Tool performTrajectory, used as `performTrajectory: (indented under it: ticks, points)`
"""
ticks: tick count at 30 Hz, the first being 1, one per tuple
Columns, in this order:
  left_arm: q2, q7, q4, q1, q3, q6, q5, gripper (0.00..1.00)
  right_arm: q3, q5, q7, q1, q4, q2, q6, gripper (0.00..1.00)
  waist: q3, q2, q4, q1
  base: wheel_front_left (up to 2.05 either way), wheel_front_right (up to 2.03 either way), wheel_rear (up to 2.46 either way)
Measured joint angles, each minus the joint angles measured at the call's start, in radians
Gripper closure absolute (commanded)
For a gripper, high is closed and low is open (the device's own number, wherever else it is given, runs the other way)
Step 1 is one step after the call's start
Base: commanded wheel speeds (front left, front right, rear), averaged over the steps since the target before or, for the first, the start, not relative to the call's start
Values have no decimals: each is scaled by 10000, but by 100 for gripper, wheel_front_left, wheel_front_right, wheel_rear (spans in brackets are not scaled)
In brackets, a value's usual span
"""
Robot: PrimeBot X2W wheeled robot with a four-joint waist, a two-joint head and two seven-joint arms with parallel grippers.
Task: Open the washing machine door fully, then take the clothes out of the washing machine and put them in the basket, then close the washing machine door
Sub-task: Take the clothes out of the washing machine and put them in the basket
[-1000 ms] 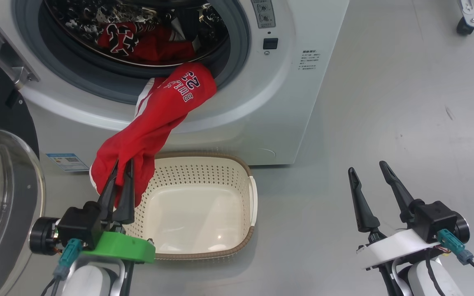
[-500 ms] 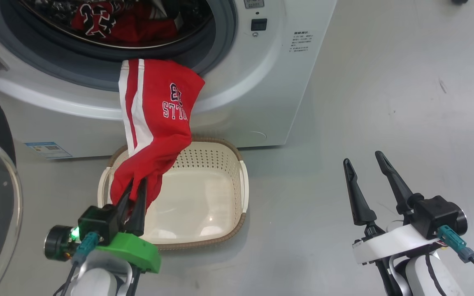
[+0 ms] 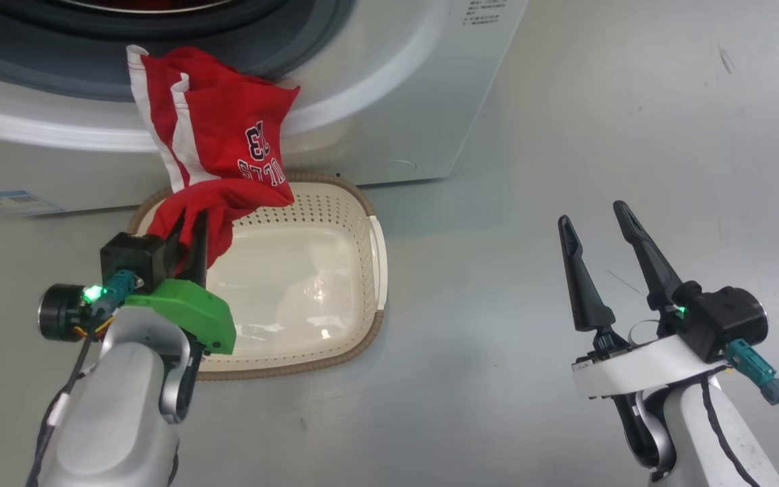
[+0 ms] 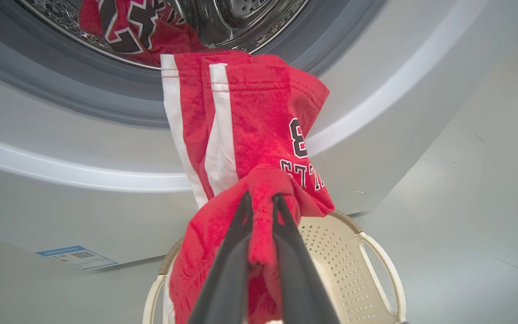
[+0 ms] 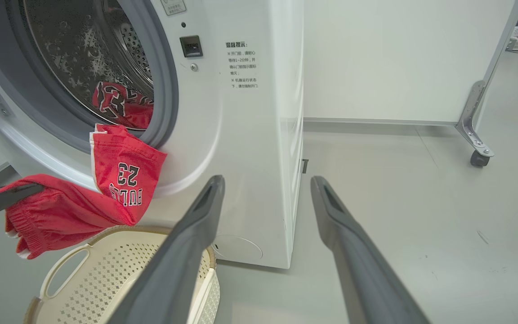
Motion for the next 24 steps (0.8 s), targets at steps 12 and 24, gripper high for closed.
performTrajectory:
  ticks: [12, 24]
  points:
    - [291, 504, 1942, -1783, 453, -88, -374, 100, 105, 278, -13, -709, -61, 35, 15, 0, 1415, 0, -691, 1, 0, 0, 0]
    - [244, 495, 3779, -2427, 485, -228, -435, 0, 90, 483, -75, -1133, 395, 73, 90, 0, 2071, 0, -1285, 1, 0, 0, 0]
